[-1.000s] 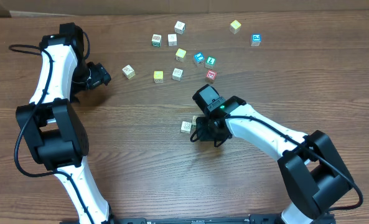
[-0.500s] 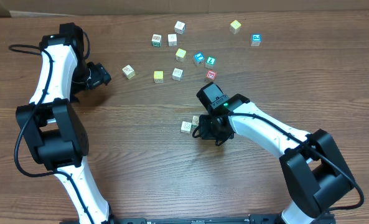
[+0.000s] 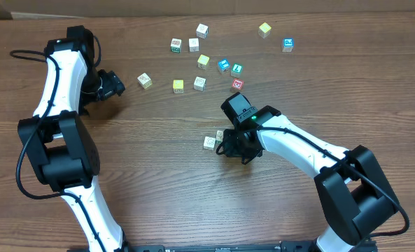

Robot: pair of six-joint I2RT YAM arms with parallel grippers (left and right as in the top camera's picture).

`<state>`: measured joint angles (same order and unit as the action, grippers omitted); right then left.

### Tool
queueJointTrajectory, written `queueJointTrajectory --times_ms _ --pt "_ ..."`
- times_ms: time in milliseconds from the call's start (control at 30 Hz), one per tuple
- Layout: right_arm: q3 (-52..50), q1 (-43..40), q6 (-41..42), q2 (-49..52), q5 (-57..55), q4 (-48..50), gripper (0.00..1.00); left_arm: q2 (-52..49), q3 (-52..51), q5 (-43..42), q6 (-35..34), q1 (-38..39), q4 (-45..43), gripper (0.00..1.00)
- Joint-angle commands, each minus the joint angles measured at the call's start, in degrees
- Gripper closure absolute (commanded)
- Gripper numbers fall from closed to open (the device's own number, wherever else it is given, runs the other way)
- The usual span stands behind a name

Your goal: Form a circle

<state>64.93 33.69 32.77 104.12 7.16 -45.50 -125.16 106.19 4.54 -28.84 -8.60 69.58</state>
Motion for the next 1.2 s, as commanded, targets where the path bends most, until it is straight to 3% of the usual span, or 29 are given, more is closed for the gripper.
queueJointTrajectory --times_ms 0,800,1167 --pt "1.92 0.04 -0.20 0.15 0.50 0.28 0.72 -0.72 -0.22 -0.09 -1.18 0.37 -0.02 0.00" --pt "2.08 0.04 -1.27 0.15 0.70 0.37 0.59 -0.72 -0.22 -0.09 -1.18 0.37 -0.02 0.00" --pt "9.86 -2.97 -2.99 0.09 -3.15 -4.35 0.56 -0.72 -0.22 -0.09 -1.18 0.37 -0.02 0.00"
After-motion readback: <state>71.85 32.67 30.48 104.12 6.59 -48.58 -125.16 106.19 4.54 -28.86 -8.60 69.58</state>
